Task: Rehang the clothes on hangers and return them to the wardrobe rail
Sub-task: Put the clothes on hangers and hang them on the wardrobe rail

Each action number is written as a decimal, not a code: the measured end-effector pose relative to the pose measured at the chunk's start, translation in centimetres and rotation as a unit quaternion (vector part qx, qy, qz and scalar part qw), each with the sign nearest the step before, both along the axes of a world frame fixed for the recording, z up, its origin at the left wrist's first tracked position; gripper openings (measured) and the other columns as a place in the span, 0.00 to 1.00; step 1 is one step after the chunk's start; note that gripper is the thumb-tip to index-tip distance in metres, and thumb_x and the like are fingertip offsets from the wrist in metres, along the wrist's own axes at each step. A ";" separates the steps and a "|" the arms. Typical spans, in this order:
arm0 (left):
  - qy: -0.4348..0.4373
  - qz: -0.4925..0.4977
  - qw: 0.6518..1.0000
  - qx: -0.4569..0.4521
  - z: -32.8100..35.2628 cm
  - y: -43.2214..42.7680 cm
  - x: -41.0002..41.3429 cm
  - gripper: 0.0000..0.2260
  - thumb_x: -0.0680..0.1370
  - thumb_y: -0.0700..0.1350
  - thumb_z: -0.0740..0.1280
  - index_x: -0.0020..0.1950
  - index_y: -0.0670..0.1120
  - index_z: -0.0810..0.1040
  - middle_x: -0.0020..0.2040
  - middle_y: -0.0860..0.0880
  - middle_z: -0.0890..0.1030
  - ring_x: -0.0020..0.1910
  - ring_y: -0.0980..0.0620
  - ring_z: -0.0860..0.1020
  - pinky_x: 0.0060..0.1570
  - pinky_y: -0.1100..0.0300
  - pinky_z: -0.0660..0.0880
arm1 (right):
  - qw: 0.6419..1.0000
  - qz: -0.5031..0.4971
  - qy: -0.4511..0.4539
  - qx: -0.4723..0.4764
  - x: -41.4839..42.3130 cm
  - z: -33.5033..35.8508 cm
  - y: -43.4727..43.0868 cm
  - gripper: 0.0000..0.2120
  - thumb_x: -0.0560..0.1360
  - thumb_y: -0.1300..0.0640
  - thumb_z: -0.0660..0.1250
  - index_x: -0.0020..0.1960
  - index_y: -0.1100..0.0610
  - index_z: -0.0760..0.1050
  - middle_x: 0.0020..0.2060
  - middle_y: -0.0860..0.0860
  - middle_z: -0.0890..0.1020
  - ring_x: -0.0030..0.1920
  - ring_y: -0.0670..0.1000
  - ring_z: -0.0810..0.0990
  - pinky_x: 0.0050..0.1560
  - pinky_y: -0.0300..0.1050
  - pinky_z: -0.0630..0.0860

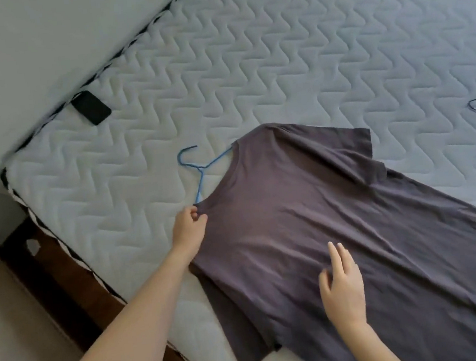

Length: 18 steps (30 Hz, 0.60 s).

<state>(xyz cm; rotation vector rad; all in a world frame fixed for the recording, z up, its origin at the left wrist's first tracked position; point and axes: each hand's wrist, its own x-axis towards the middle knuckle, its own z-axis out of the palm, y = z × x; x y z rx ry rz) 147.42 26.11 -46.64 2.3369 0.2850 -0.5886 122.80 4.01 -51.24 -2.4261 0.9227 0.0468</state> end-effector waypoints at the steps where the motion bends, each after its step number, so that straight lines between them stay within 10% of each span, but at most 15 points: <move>1: -0.017 -0.002 1.000 0.017 -2.0 -0.4 1.3 0.17 0.76 0.45 0.68 0.63 0.39 0.75 0.58 0.40 0.78 0.57 0.41 0.77 0.55 0.55 0.71 | 0.999 0.011 0.013 -0.034 0.0 -2.2 0.2 0.26 0.76 0.60 0.62 0.74 0.58 0.66 0.72 0.57 0.69 0.73 0.58 0.67 0.71 0.59 0.64; 7: -0.165 -0.071 0.971 0.160 -9.2 -2.2 5.5 0.17 0.76 0.46 0.67 0.59 0.36 0.74 0.56 0.33 0.77 0.57 0.34 0.74 0.57 0.46 0.69 | 0.990 0.007 -0.010 -0.137 -0.5 -8.0 0.9 0.29 0.73 0.53 0.55 0.73 0.59 0.68 0.72 0.57 0.69 0.73 0.59 0.66 0.75 0.55 0.57; 12: -0.060 0.032 0.997 -0.044 -7.7 -2.4 7.7 0.07 0.78 0.41 0.63 0.45 0.40 0.78 0.35 0.42 0.77 0.40 0.43 0.74 0.39 0.56 0.65 | 0.991 0.008 0.011 -0.131 -0.6 -8.2 0.7 0.29 0.74 0.52 0.55 0.75 0.56 0.66 0.74 0.55 0.68 0.74 0.57 0.64 0.76 0.54 0.55; 18: 0.017 0.131 0.943 -0.307 3.4 -3.3 4.5 0.12 0.79 0.36 0.60 0.36 0.43 0.73 0.21 0.57 0.68 0.23 0.61 0.66 0.32 0.65 0.60 | 0.994 0.027 0.103 -0.004 0.1 -4.7 0.0 0.31 0.73 0.47 0.54 0.75 0.53 0.66 0.73 0.54 0.69 0.74 0.55 0.63 0.74 0.52 0.54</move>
